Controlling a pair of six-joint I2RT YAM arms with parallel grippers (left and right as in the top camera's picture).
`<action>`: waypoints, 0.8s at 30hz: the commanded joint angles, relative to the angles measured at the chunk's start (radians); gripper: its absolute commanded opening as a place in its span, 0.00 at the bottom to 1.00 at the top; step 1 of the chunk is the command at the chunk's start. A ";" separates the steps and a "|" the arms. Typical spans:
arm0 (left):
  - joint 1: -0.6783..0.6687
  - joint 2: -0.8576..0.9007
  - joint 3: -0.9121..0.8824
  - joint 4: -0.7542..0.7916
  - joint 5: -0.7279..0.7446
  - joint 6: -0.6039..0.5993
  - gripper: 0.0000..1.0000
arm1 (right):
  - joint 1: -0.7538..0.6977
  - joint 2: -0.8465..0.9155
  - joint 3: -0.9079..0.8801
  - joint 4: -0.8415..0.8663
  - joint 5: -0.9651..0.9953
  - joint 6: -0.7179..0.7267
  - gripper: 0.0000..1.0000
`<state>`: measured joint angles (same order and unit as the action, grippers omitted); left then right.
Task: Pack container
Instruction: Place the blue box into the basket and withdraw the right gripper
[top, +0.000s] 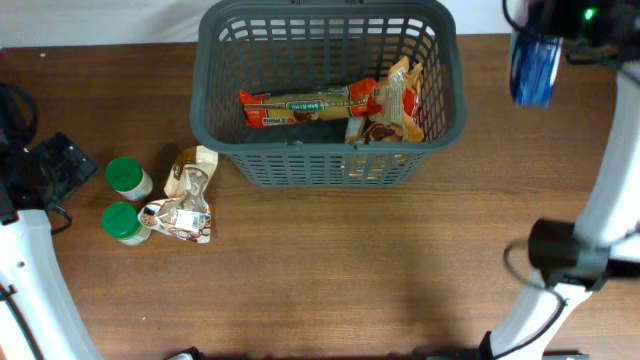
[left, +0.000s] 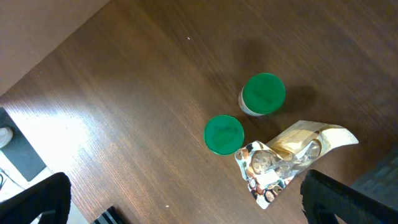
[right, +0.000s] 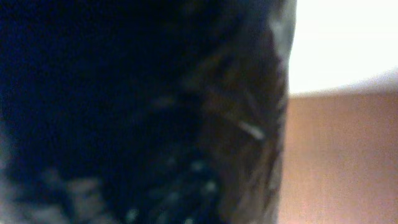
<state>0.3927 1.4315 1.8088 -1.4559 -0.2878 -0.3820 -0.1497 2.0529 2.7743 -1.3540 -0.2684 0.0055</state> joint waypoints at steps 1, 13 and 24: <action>0.005 0.001 0.009 0.001 0.004 0.016 0.99 | 0.206 -0.067 0.151 -0.021 -0.043 -0.240 0.04; 0.005 0.001 0.009 0.001 0.004 0.016 0.99 | 0.597 0.065 -0.011 0.048 0.147 -0.977 0.04; 0.005 0.001 0.009 0.001 0.004 0.016 0.99 | 0.593 0.302 -0.333 0.373 0.150 -0.885 0.04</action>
<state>0.3927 1.4315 1.8088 -1.4555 -0.2878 -0.3820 0.4442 2.3413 2.4706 -1.0264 -0.1184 -0.9154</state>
